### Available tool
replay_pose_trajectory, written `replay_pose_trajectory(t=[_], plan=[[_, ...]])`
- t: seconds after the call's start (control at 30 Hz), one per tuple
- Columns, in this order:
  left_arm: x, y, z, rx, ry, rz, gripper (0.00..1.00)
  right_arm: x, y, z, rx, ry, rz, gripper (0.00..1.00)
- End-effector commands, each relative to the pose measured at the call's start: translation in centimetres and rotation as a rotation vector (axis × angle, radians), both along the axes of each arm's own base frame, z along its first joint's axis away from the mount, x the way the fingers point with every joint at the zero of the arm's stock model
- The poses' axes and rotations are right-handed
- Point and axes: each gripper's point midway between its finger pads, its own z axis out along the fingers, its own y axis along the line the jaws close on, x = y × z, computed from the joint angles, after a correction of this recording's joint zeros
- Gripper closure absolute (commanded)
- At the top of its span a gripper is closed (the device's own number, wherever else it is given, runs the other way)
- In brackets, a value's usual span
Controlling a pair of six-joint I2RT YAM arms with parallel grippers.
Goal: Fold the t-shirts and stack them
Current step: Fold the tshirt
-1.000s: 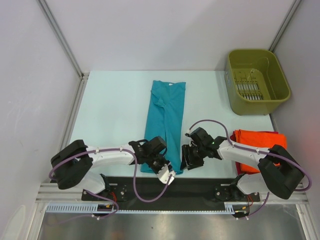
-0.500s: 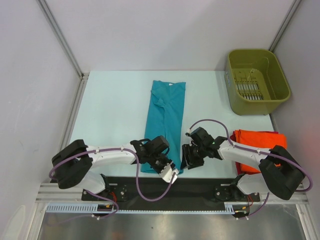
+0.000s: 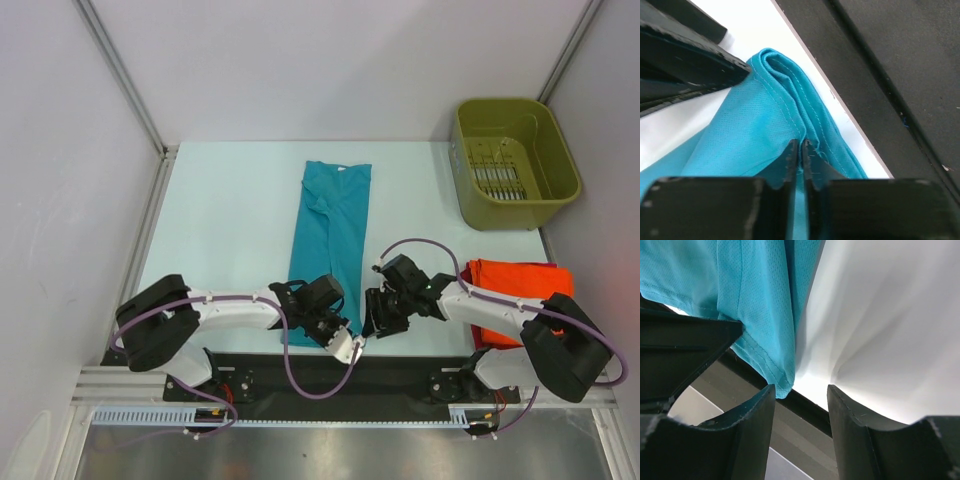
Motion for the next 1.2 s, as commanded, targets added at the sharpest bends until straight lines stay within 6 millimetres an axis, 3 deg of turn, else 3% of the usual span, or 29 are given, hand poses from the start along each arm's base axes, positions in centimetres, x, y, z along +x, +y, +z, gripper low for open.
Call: replay_pose_trajectory(t=[0.0,0.03,0.17,0.27,0.53,0.67,1.0,1.1,1.13,1.17], plan=[[0.0,-0.1,0.6,0.011,-0.009,-0.005,0.91,0.4,-0.3,0.4,0.010,-0.033,-0.011,0.49],[0.0,-0.1,0.7,0.011,0.000,0.012,0.99,0.5,-0.2,0.5,0.013,-0.034,-0.014,0.49],[0.4,-2.3,4.2,-0.054,0.040,0.070,1.00,0.7,0.0,0.6,0.020,-0.032,-0.011,0.49],[0.2,-2.4,5.1,-0.043,0.069,0.091,1.00,0.8,0.0,0.7,0.016,-0.034,-0.003,0.49],[-1.4,1.5,4.8,0.077,0.124,0.062,1.00,0.3,0.1,0.6,0.018,-0.034,0.017,0.48],[-1.8,3.6,3.3,0.115,0.128,0.057,1.00,0.1,0.6,0.5,0.015,-0.032,0.035,0.48],[-1.6,4.0,1.4,0.122,0.096,0.005,1.00,0.2,2.1,0.2,0.010,-0.027,0.049,0.45],[-1.8,4.5,1.5,0.127,0.099,-0.011,0.88,0.2,2.3,0.0,-0.002,-0.028,0.053,0.45],[-2.0,4.9,1.6,0.137,0.107,-0.016,0.70,0.2,2.4,0.0,-0.002,-0.030,0.057,0.45],[-2.0,4.7,2.2,0.125,0.108,-0.018,0.66,0.1,2.5,0.1,-0.001,-0.030,0.060,0.45]])
